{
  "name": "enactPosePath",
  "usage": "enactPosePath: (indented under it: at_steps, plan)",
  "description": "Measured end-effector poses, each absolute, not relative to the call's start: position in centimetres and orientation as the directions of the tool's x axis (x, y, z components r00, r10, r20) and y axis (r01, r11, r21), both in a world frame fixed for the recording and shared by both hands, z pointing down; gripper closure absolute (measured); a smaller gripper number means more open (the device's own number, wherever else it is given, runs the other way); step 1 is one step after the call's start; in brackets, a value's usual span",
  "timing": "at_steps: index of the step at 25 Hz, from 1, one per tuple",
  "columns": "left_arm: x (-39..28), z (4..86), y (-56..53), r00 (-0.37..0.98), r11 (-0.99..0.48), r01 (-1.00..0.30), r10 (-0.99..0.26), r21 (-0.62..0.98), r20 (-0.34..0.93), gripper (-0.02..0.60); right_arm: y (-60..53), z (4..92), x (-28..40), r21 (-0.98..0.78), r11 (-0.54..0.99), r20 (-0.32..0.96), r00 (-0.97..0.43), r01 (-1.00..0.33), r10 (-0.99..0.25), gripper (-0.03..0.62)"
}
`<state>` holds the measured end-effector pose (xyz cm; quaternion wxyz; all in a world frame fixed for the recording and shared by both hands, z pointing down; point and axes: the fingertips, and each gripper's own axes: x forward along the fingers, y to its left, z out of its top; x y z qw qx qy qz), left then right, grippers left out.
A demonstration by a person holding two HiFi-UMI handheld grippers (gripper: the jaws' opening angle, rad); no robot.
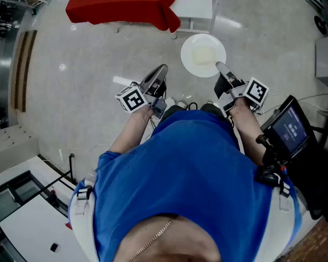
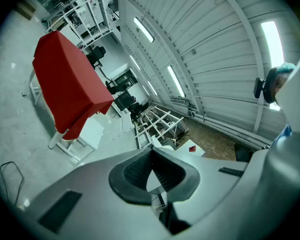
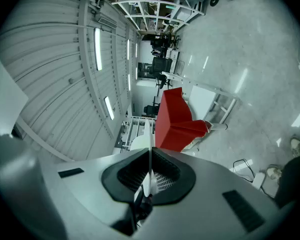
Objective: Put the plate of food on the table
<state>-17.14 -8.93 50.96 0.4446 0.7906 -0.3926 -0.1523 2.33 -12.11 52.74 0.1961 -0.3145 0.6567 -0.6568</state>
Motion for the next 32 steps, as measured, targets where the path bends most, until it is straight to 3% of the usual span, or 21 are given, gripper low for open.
enactPosePath:
  at_steps: [14,32]
  plan:
    - [-17.0,50.8,-9.4,0.636,-0.289,-0.48,-0.765,0.828,0.101,0.575,-12.8,51.6,2.6,-0.995,-0.038,0.092,-0.711,-0.092,-0.697,0.58]
    - [-17.7,49.8,-8.6,0.632,-0.313,-0.465,-0.773,0.828,0.063,0.575,-13.8,51.9,3.2,-0.995,-0.054,0.101,-0.689,-0.089,-0.718,0.58]
